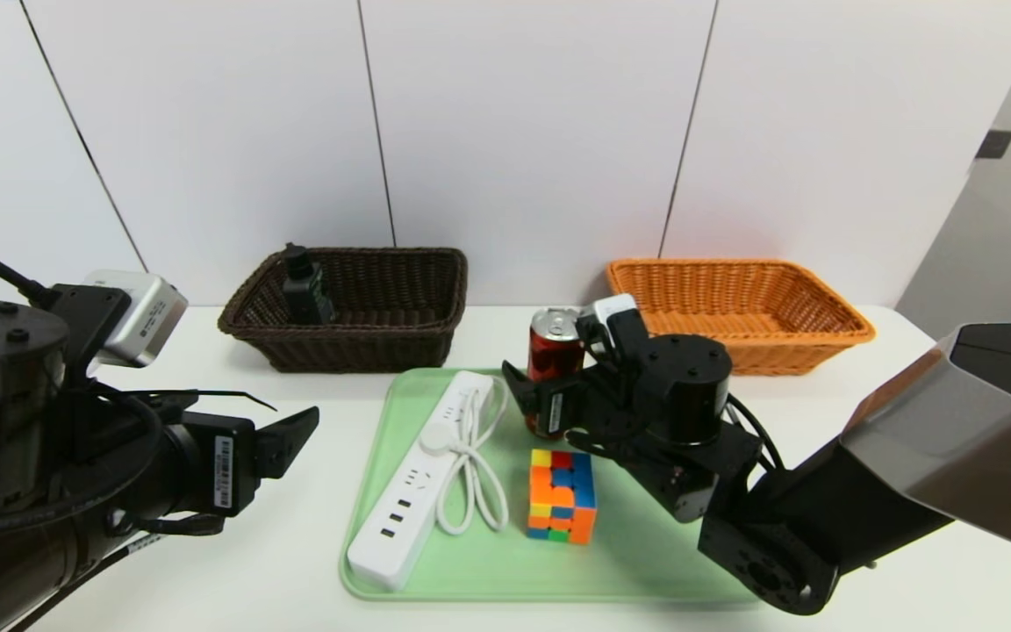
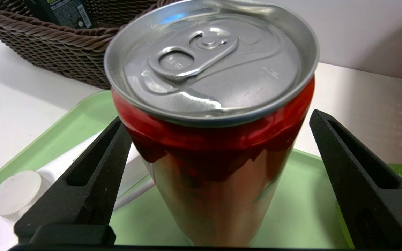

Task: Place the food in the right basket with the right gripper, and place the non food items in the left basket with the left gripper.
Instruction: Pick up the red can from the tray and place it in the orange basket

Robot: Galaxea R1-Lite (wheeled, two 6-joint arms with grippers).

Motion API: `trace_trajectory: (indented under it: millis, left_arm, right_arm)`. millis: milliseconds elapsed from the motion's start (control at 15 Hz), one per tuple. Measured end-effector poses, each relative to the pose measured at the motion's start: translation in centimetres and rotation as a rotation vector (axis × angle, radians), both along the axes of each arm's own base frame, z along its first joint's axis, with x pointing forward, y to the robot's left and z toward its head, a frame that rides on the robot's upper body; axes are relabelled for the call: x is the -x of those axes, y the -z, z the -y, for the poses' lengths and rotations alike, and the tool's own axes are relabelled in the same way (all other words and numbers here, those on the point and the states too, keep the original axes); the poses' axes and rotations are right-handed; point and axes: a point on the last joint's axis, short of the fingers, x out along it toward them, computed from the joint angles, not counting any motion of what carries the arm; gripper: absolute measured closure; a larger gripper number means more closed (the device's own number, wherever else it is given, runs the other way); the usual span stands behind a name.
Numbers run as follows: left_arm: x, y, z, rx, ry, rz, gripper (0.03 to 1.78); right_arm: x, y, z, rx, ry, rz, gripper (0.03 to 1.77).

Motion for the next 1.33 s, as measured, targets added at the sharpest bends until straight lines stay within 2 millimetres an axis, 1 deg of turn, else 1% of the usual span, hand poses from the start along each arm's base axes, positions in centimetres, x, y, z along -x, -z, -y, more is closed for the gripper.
trace_trajectory:
  millis: [600,800,867,933,1200,1333]
  left_arm:
    - [-0.05,0.05,0.04,-0.002,0.0,-0.002,0.12]
    - [-0.06,0.06,0.05,-0.003,0.0,-0.003,0.12]
    - [-0.05,0.06,0.04,-0.003,0.0,-0.003,0.12]
    - [-0.04,0.04,0.03,-0.002,0.0,-0.002,0.12]
    - [-0.01,0.01,0.0,-0.002,0.001,0.0,0.12]
    - [0.0,0.02,0.0,-0.004,0.002,-0.001,0.12]
  right_arm:
    - [-0.85,-0.15,0.08,-0.005,0.013,0.014,0.09]
    - [-0.89,-0.15,0.13,-0.006,0.011,0.014,0.6]
    - [-0.88,-0.12,0.13,-0.006,0.009,0.012,0.73]
    - [-0.88,-0.13,0.14,-0.005,0.009,0.013,0.8]
    - [-0.83,-0.25,0.18,-0.006,0.008,0.014,0.81]
    - [-0.71,-0.61,0.18,-0.01,0.006,0.019,0.81]
